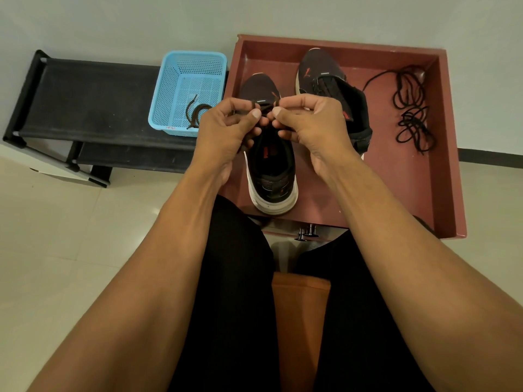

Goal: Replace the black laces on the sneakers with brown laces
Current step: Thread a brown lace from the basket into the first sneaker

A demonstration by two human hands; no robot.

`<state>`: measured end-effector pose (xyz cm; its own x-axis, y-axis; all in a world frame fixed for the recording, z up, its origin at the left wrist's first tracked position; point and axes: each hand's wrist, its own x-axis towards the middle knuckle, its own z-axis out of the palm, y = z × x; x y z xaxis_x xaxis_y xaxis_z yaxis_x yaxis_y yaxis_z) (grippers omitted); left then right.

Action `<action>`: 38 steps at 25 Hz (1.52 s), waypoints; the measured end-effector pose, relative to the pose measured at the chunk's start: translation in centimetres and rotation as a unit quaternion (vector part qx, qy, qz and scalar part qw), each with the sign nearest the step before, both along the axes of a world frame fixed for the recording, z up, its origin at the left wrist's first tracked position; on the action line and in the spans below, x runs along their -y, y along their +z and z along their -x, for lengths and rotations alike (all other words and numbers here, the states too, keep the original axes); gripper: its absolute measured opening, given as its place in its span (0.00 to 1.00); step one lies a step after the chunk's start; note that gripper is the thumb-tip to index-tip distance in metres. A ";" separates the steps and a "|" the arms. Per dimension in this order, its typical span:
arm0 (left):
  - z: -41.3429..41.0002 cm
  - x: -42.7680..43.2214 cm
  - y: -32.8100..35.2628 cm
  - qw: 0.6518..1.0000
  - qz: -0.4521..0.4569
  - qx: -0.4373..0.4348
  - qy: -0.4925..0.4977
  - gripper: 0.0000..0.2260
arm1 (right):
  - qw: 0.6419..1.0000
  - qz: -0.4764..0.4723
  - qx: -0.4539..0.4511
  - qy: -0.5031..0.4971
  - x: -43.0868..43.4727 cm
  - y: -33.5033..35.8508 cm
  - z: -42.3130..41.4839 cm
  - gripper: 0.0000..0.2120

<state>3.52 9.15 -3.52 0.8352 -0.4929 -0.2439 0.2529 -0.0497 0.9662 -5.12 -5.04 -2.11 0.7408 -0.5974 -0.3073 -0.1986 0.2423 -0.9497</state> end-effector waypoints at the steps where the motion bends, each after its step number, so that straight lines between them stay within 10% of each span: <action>1: 0.0 0.0 0.0 1.000 0.007 -0.005 0.004 0.06 | 1.000 0.005 0.000 -0.005 0.0 0.0 0.0 0.09; 22: -0.2 -0.1 -0.3 0.991 -0.028 0.053 -0.120 0.03 | 0.998 -0.010 0.018 0.064 0.9 0.2 0.5 0.09; 38: -0.7 -0.6 0.2 0.995 0.010 -0.044 -0.092 0.05 | 0.928 0.340 0.036 0.146 1.0 0.6 0.9 0.14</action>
